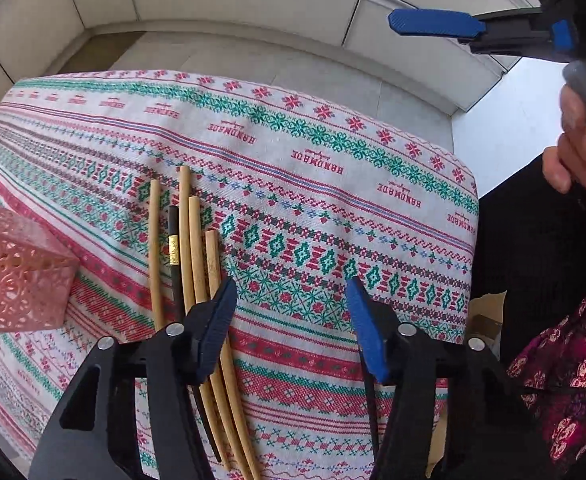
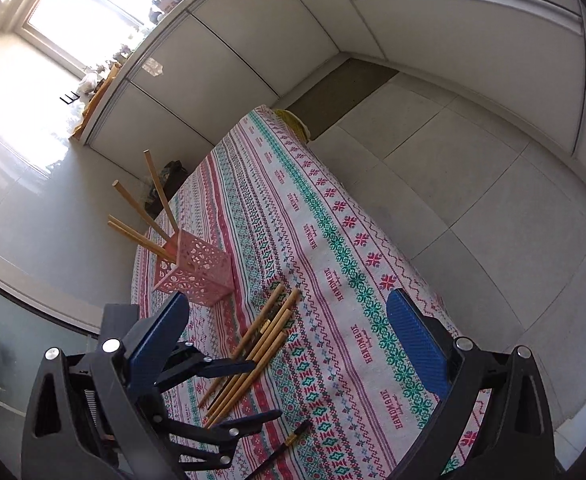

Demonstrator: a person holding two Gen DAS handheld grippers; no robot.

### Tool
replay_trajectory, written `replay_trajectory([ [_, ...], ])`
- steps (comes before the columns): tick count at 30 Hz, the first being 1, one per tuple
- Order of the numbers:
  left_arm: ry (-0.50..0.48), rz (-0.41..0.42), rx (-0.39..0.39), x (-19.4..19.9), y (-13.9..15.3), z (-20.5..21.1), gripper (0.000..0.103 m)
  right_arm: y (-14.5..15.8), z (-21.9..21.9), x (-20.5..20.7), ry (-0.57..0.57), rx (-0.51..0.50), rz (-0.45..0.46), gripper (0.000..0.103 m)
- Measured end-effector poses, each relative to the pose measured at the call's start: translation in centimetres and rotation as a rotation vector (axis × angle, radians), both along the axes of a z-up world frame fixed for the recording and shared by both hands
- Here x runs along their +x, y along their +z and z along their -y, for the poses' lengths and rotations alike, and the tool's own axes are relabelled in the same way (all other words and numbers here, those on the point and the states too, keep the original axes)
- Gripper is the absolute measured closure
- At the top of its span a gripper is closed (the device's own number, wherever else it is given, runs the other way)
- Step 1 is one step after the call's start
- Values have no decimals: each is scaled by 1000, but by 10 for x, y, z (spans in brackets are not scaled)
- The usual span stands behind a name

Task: Organize utensils
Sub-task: 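Move both open tools back down to the chopstick pile, then close the left tool on a wooden chopstick from the pile, then lift the left tool's chopstick while the right tool grasps another chopstick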

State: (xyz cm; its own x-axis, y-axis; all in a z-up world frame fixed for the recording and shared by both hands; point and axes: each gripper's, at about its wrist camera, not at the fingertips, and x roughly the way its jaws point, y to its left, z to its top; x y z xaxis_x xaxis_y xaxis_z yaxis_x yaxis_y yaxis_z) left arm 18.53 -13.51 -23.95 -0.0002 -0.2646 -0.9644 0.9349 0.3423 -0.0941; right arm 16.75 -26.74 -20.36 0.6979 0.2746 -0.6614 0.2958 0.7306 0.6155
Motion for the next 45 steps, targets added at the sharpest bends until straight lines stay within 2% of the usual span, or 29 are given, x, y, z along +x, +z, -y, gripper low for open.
replay_trajectory([
  [5, 69, -11, 30, 28, -17, 5, 56, -12, 9, 4, 14, 73, -40, 7],
  [9, 49, -38, 30, 30, -22, 13, 57, -15, 13, 3, 12, 81, -44, 7],
  [15, 56, -40, 119, 37, -35, 26, 58, -17, 21, 0, -2, 85, -59, 7],
  [18, 86, -7, 155, 38, -37, 31, 70, -20, 24, 0, -11, 74, -75, 7],
  [22, 159, 22, 148, 39, -38, 34, 72, -23, 23, 3, -8, 50, -103, 7],
  [24, 209, 38, 133, 36, -34, 31, 78, -26, 20, 6, 2, 36, -118, 7],
  [25, 228, 45, 124, 35, -35, 30, 93, -27, 19, 7, 7, 34, -125, 7],
  [29, 294, 76, 83, 24, -29, 9, 97, -35, 10, 14, 16, 42, -155, 7],
  [31, 350, 84, 43, 20, -21, -11, 97, -42, -2, 23, 59, 70, -190, 7],
  [33, 422, 66, -40, 17, -7, -35, 97, -50, -19, 32, 101, 99, -229, 9],
  [34, 462, 67, -85, 15, 3, -48, 97, -55, -29, 37, 118, 119, -253, 15],
  [36, 532, 93, -164, 8, 25, -73, 97, -67, -50, 50, 156, 164, -321, 38],
  [37, 553, 124, -184, 4, 37, -83, 97, -73, -58, 57, 166, 177, -357, 57],
  [38, 574, 161, -213, 0, 53, -93, 97, -79, -64, 64, 158, 194, -383, 65],
  [39, 593, 188, -260, -5, 70, -104, 97, -83, -68, 68, 136, 195, -407, 66],
  [41, 628, 222, -366, -14, 100, -126, 97, -88, -75, 77, 94, 150, -445, 76],
  [43, 645, 257, -443, -24, 121, -143, 97, -92, -81, 83, 67, 113, -488, 77],
  [45, 642, 275, -487, -26, 134, -147, 97, -95, -86, 87, 48, 84, -517, 77],
])
